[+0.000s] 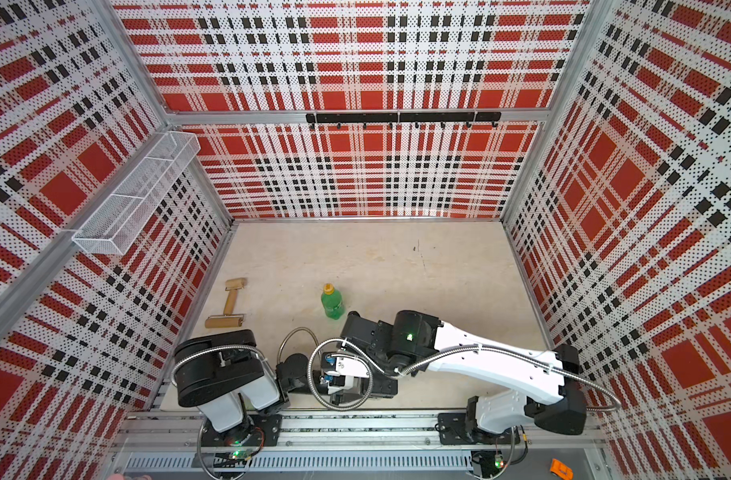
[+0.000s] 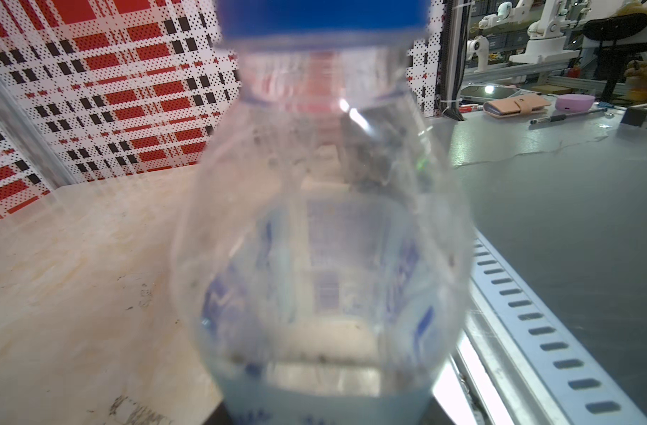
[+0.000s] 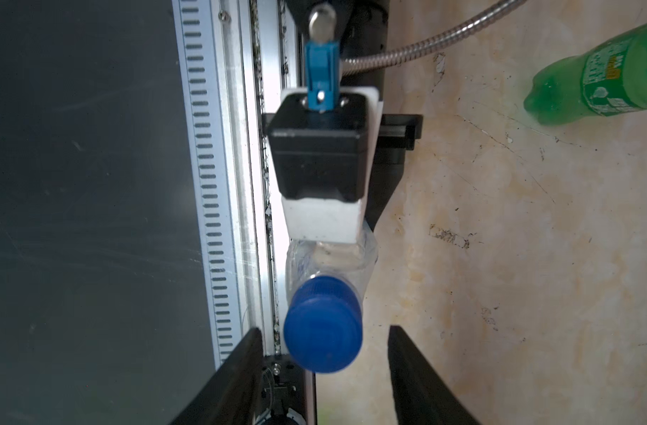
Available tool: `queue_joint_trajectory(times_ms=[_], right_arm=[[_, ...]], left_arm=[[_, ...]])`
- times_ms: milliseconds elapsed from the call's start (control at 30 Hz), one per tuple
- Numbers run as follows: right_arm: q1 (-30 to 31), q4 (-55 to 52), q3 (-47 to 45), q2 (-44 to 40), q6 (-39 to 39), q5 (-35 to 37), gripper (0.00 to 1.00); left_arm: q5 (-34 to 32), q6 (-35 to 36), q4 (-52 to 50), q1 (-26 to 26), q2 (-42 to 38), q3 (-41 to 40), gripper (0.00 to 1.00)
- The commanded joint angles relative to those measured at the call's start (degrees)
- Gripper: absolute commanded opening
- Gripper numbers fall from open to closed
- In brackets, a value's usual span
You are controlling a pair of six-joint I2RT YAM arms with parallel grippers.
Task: Screw on the bottle caps
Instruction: Screw the bottle cap onto the plastic bottle.
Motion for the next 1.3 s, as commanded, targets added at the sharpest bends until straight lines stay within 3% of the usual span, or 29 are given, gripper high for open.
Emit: queue_joint_trajectory(times_ms=[0, 367, 600, 867, 933, 1033, 1267], right_arm=[[0.01, 1.75, -1.32, -1.94, -7.29, -0.95, 0.57], [0.27, 2.26, -0.89, 1.49, -9.42, 1.87, 0.43], [0.54, 5.55, -2.09, 2.29, -4.94, 2.84, 0.33], [0.54, 11.23, -2.74, 2.52, 13.31, 6.01, 0.13], [0.54, 12.6, -3.04, 3.21, 21.41, 8.39, 0.13], [0.54, 17.47, -5.16, 3.11, 31.62, 9.5, 0.01], [0.53, 26.28, -6.88, 3.28, 47.72, 14.61, 0.01]], left_arm=[[1.84, -0.47, 2.02, 0.26, 0.67, 0.45, 0.4], [1.7, -0.17, 2.1, 0.26, 1.12, 0.96, 0.39], [0.49, 0.14, 2.09, 0.17, 1.15, 0.91, 0.39], [-4.44, 1.66, 2.27, -0.18, 0.11, 0.82, 0.39], [-6.09, 2.13, 2.21, -0.27, 0.14, 0.87, 0.39], [-6.61, 2.29, 2.26, -0.34, 0.32, 1.16, 0.39], [-7.66, 2.52, 2.27, -0.44, 0.76, 1.29, 0.39]])
